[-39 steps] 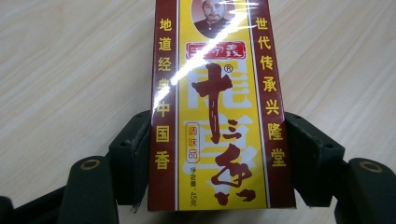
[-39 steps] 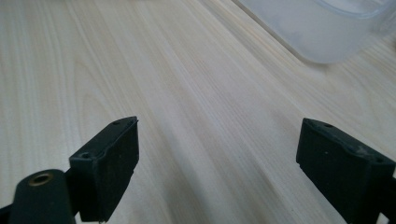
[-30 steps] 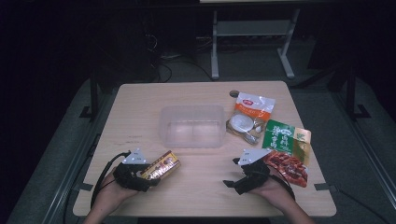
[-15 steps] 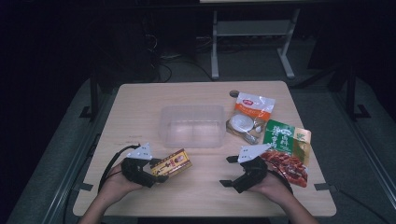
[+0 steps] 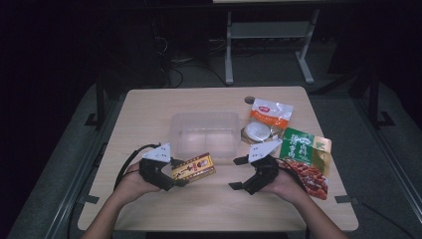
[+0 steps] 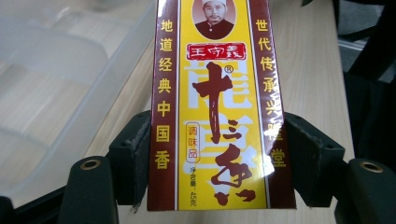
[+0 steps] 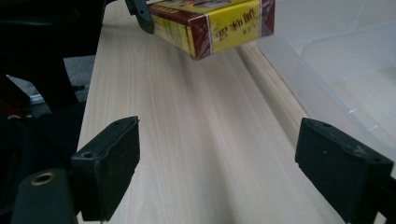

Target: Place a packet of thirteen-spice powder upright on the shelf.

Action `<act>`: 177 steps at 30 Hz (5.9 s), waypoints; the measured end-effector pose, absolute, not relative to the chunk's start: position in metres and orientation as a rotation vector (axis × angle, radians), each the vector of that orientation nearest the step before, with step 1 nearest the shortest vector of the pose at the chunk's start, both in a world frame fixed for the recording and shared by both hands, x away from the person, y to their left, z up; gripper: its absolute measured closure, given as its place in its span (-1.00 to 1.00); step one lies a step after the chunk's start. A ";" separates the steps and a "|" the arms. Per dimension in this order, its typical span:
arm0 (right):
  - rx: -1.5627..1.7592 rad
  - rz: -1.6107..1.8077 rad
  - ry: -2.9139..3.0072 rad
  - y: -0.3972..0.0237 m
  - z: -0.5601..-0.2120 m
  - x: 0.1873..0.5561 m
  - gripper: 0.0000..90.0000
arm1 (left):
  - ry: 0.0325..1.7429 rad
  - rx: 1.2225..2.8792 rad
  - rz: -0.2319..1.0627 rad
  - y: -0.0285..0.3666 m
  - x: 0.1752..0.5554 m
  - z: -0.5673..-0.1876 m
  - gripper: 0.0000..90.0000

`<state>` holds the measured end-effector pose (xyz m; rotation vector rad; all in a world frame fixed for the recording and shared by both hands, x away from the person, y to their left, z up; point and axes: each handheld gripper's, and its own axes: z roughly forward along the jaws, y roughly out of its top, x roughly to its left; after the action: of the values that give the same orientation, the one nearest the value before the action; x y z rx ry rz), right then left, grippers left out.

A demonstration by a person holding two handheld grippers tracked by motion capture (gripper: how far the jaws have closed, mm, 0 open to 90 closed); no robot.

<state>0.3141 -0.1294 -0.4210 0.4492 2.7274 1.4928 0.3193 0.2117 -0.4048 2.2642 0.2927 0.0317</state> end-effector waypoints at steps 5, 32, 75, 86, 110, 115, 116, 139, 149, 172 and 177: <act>0.366 1.543 2.737 -0.121 -0.412 0.323 -0.70 | 0.224 2.266 0.004 0.205 0.322 -0.404 -0.29; 0.149 1.590 2.794 -0.096 -0.414 0.313 -0.36 | 0.055 2.266 -0.055 0.189 0.305 -0.411 -0.29; 0.266 1.438 2.752 -0.104 -0.397 0.312 -0.29 | 0.523 2.261 0.128 0.241 0.267 -0.438 -0.68; 0.334 1.431 2.694 -0.108 -0.380 0.328 -0.29 | 0.587 2.261 0.180 0.249 0.262 -0.442 -0.72; 0.378 1.355 2.632 -0.084 -0.346 0.379 -0.29 | 0.589 2.231 0.146 0.252 0.263 -0.443 -0.69; 0.348 1.315 2.638 -0.069 -0.341 0.392 -0.29 | 0.584 2.234 0.145 0.253 0.264 -0.443 -0.69; 0.334 1.304 2.637 -0.067 -0.340 0.394 -0.29 | 0.581 2.233 0.145 0.254 0.264 -0.443 -0.69; 0.292 1.199 2.667 -0.025 -0.339 0.442 -0.30 | 0.596 2.217 0.137 0.257 0.265 -0.443 -0.69; 0.303 1.177 2.695 -0.015 -0.344 0.451 -0.30 | 0.604 2.211 0.127 0.257 0.264 -0.444 -0.69; 0.249 1.233 2.680 0.007 -0.346 0.459 -0.31 | 0.604 2.220 0.107 0.256 0.265 -0.445 -0.69; 0.268 1.275 2.672 0.012 -0.344 0.459 -0.31 | 0.591 2.232 0.108 0.255 0.265 -0.446 -0.69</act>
<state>0.4590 0.0122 -0.3443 0.2679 2.6718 1.2751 0.2649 0.2550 -0.4455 2.2322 0.5906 0.1084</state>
